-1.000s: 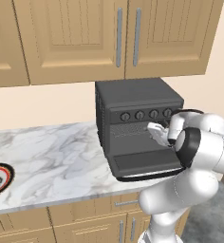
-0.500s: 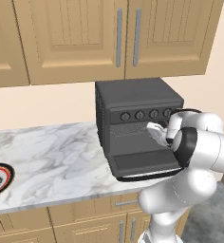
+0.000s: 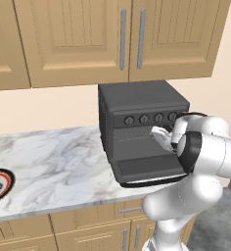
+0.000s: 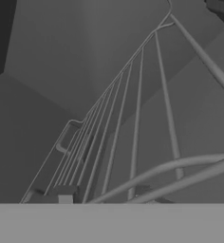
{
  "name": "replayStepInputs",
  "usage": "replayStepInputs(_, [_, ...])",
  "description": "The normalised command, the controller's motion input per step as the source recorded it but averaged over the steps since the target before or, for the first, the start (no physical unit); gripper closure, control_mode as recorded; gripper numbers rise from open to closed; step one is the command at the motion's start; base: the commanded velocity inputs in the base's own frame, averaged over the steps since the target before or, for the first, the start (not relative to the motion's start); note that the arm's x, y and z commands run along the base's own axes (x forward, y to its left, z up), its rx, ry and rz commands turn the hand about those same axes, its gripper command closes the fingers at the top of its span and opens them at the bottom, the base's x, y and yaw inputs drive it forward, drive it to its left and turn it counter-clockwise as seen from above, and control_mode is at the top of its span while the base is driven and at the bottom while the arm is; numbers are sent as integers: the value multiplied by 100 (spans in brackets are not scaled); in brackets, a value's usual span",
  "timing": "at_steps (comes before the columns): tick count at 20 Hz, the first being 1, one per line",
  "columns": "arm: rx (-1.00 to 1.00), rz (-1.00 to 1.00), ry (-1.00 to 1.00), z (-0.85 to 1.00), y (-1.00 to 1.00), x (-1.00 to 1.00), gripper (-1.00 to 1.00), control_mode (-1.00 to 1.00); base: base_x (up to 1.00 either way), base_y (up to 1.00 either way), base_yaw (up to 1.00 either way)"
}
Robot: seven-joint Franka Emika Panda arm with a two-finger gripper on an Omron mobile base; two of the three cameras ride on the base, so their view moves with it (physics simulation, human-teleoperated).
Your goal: Pick up the bagel from the plate, place it on the toaster oven rack, close the door, and set the timer.
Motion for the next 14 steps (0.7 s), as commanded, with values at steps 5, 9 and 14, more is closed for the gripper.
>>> replayStepInputs(5, [0,0,11,-11,-2,-31,100,-100,0,0,0])
replayStepInputs(9, [0,0,16,-17,-2,-49,100,-100,0,0,0])
replayStepInputs(14, [0,0,17,-25,0,-63,100,-100,0,0,0])
